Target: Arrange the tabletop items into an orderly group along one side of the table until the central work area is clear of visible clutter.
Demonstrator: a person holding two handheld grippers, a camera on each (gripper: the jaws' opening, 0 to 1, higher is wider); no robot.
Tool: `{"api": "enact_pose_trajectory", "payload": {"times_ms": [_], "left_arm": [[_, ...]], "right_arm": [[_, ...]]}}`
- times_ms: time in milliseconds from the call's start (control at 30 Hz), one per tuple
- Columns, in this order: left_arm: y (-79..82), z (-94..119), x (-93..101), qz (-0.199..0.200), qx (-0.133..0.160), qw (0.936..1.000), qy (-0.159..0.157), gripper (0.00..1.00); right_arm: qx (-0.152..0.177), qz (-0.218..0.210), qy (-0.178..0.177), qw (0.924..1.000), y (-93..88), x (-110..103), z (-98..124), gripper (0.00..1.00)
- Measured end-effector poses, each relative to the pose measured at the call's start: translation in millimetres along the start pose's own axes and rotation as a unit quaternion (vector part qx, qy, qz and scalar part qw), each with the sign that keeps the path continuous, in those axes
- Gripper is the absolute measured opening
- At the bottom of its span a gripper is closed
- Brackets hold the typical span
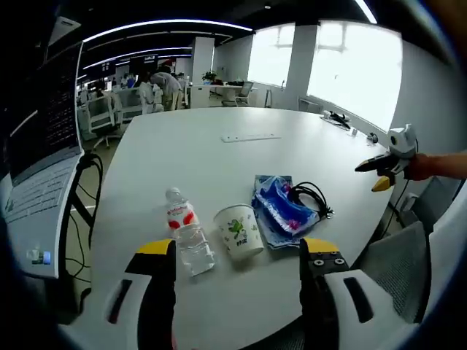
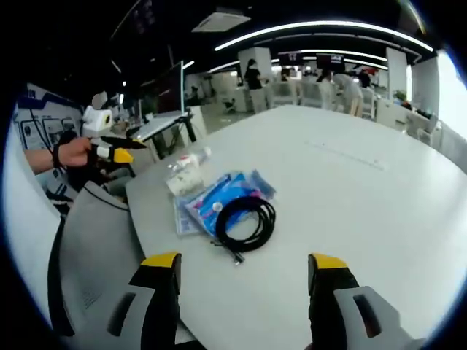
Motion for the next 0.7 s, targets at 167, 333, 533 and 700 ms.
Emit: {"api": "enact_pose_trajectory", "payload": {"times_ms": [167,333,533,700], "left_arm": [[-0.6,1.1,-1.2,-0.001,-0.002,1.0000,0.001,0.69],[-2.1,1.6,-1.8,0.000,-0.005,1.0000,0.001,0.69],[-2.3,1.3,-1.9,0.001,-0.005,1.0000,0.002,0.69],[-3.0,0.5,-2.7,0.002,-0.006,1.0000,0.002,0.68]], "right_arm": [[-0.002,-0.001,0.001,1.0000,-1.6,-0.3,-0.6,0.72],[0.002,-0.009,0.000,1.0000,-2.0,0.3,0.1,0.72],[0.002,-0.012,-0.001,0.9999,-2.5,1.0,0.6,0.71],[0.002,-0.014,0.000,0.9999,-3.5,1.4,0.2,0.71]]}}
Point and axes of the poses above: the point that each gripper's makers call its tool centre point, and the gripper's own axes: z roughly backward along the fingers, x roughly to its right, y roughly out of its top, the point moved 7 cm from there along z, roughly backward along the fingers, and after that the axes turned 1 degree about -y, right-handed, at the moved point
